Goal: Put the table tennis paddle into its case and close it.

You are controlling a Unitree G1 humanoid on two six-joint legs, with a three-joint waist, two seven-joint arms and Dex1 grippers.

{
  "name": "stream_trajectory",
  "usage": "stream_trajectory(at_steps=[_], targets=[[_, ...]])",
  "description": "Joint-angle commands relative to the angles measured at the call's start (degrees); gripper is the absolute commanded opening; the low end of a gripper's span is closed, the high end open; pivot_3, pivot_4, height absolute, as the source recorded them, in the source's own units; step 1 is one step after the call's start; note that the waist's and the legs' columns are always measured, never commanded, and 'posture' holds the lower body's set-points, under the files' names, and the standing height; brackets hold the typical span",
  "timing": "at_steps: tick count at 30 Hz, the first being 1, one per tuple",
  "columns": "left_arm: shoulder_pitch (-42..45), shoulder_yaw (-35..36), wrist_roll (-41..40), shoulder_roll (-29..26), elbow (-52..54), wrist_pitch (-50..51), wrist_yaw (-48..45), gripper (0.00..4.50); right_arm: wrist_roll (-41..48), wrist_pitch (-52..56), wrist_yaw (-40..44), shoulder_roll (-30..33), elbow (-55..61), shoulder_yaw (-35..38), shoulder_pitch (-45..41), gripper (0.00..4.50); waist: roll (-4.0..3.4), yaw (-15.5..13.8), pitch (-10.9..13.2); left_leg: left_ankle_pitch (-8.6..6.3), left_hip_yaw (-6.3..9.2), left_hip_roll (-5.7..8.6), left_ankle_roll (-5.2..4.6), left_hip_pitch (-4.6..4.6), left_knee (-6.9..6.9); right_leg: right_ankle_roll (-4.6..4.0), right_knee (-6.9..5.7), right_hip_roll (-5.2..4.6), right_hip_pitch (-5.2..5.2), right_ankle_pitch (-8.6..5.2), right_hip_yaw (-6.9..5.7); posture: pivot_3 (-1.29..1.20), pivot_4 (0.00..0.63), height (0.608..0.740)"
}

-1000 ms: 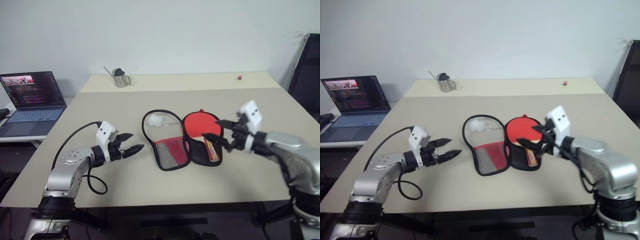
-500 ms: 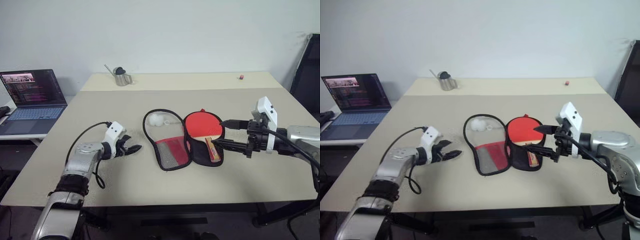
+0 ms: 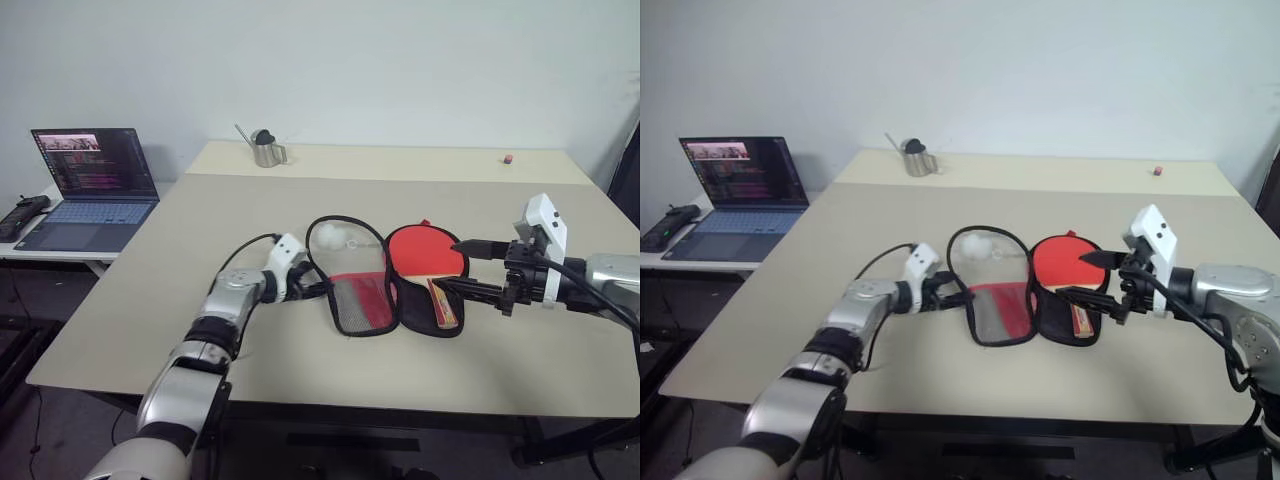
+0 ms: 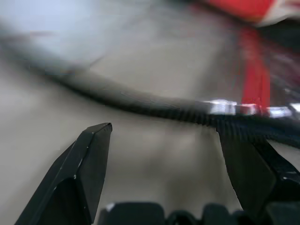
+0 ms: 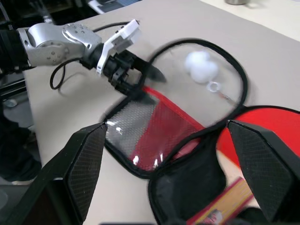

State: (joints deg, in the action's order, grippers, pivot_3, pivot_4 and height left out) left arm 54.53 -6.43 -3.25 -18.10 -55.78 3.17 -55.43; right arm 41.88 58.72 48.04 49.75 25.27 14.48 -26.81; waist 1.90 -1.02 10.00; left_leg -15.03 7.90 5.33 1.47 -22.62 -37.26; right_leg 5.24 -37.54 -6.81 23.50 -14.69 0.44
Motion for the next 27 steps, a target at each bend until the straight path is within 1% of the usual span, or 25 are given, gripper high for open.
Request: stream_trajectory(at_steps=[1,5,10,13,18,23,27], targets=[[5.1,0.2,0.3,1.0,-0.4,-2.8,-1.8,3.9,1.5,-0.8,-0.9,1.5,1.9,3.5,0.3,4.48,0.01,0.5,0.0,0.0,-0.02,0.01,0.0,-0.04,0.0,0.0,0.01,0.0,0.05,0.0,0.02,0.0,0.15,0.74],[8.7,0.3,-0.1,3.2,-0.5,-4.1,-3.6,3.9,2.3,-0.4,-1.6,2.4,2.5,5.6,1.7,4.48,0.01,1.0,0.0,0.0,-0.03,0.01,0.01,-0.13,0.01,0.01,0.17,-0.01,0.07,0.01,0.0,0.0,0.15,0.74],[12.0,-0.2,0.1,7.6,-0.8,-5.5,-5.1,3.9,2.3,-0.7,-2.6,4.1,1.3,8.9,3.4,4.48,0.01,1.1,0.0,-0.01,-0.05,0.02,-0.01,-0.19,0.01,0.07,0.31,-0.01,0.04,0.04,-0.01,0.0,0.15,0.74],[13.4,-0.7,0.9,11.0,-3.0,-6.7,-4.3,3.9,1.6,-1.0,-3.4,5.3,0.2,11.0,4.7,4.48,0.01,1.0,0.0,-0.01,-0.08,0.02,-0.02,-0.2,0.0,0.08,0.33,-0.01,0.03,0.05,-0.03,0.0,0.15,0.74],[14.1,-1.0,2.3,14.1,-6.7,-8.2,-2.7,3.9,1.9,-0.7,-4.9,5.8,0.1,12.5,6.3,4.48,0.01,1.3,0.0,-0.01,-0.15,0.01,-0.03,-0.16,0.01,0.09,0.33,0.0,0.0,0.05,-0.02,0.0,0.15,0.74],[13.2,-0.9,2.8,13.8,-7.2,-8.9,-3.3,3.9,1.6,-0.7,-7.8,4.3,-0.4,10.8,6.5,4.48,0.01,1.3,0.0,0.0,-0.14,0.0,-0.03,-0.15,-0.01,0.09,0.29,0.01,0.01,0.06,0.0,0.0,0.15,0.74],[10.4,0.2,2.2,9.8,-5.0,-8.1,-4.9,3.9,-0.6,-1.5,-10.4,2.5,-3.4,6.7,4.4,4.48,-0.01,1.7,0.0,0.0,-0.14,0.0,-0.03,-0.12,-0.07,0.11,0.26,0.02,0.0,0.07,0.05,0.0,0.15,0.74]])
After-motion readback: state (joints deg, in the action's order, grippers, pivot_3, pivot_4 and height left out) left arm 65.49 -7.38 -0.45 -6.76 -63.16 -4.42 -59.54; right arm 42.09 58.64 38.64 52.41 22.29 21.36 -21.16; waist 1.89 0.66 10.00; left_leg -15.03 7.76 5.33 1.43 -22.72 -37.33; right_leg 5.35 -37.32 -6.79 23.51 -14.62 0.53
